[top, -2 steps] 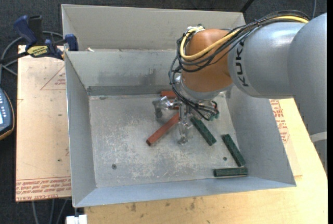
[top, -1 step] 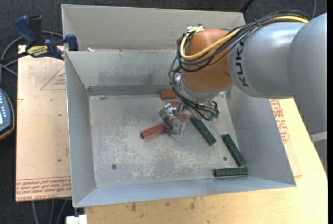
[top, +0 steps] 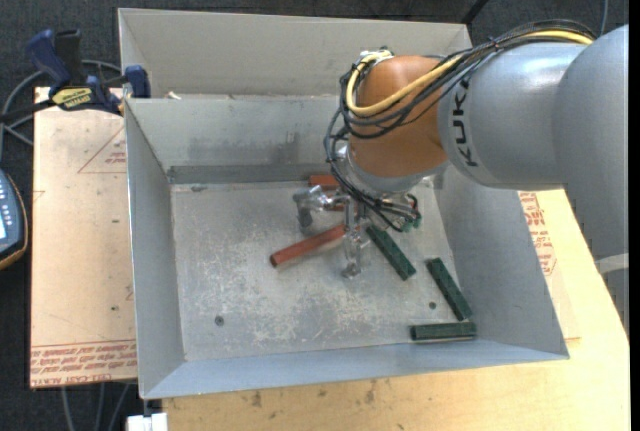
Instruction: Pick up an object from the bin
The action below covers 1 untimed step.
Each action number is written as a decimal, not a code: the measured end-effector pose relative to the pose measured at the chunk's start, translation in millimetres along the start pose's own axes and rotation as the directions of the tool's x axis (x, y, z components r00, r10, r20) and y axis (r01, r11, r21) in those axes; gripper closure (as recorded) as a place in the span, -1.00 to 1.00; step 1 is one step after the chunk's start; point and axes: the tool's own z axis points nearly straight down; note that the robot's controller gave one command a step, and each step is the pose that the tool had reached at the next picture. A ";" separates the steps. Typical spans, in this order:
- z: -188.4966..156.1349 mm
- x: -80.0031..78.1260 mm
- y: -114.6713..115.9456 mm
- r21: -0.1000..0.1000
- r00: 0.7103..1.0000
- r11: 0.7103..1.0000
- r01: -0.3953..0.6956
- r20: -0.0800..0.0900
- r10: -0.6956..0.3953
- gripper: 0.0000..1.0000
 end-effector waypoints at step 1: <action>0.0 0.1 0.0 0.000 1.000 1.000 0.000 0.000 0.000 1.00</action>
Offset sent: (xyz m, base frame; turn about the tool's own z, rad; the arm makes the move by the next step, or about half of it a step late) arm 0.0000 0.0000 0.0000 0.0000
